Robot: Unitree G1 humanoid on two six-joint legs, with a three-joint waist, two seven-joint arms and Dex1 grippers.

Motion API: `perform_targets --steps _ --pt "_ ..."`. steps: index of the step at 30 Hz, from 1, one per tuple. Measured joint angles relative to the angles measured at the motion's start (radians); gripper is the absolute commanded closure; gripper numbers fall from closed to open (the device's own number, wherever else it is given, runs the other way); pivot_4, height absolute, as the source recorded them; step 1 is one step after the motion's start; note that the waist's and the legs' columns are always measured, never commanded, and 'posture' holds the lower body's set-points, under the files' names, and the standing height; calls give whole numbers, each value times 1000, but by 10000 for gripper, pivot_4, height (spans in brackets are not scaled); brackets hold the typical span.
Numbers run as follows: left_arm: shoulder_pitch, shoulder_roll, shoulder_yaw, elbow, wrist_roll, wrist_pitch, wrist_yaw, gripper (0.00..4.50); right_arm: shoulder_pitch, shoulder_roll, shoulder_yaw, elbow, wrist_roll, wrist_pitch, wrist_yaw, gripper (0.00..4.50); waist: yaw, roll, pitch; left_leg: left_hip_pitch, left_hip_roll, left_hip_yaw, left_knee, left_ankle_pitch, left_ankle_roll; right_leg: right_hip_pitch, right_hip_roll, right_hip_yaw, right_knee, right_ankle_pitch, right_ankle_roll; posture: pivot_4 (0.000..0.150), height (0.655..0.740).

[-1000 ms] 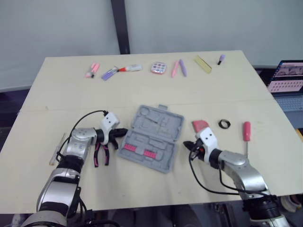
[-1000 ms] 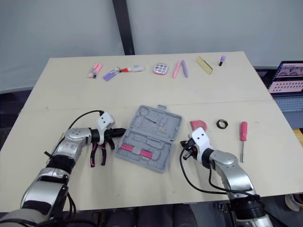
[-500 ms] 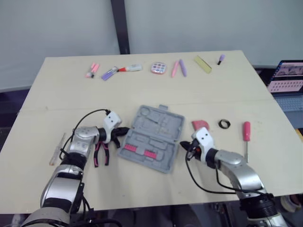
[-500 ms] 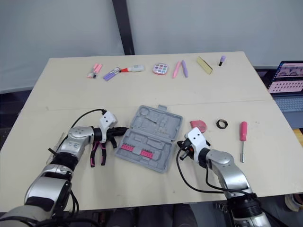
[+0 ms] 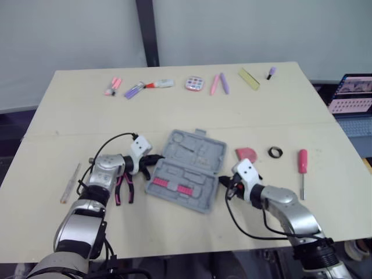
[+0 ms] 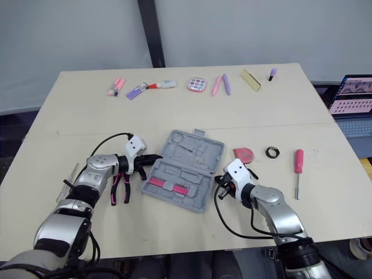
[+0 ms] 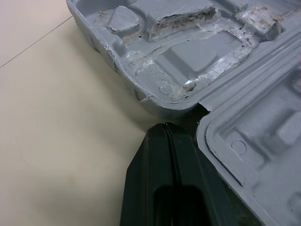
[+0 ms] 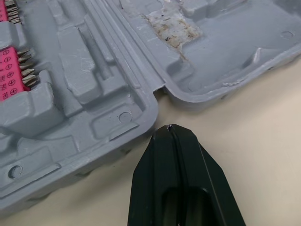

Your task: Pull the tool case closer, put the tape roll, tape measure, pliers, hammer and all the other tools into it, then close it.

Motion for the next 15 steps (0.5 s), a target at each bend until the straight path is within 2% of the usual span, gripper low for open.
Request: perform_targets --steps 6,15 --pt "46 10 -1 -75 -2 18 -15 44664 0 1 1 14 -2 -1 0 44800 -1 0 0 0 0 0 0 0 0 0 0 0 0 0 0 1500 7400" --pt "186 23 -3 -334 -10 146 -20 44664 8 -5 3 15 -4 -2 17 44800 -1 0 0 1 0 0 0 0 0 0 0 0 0 0 0 1500 7400"
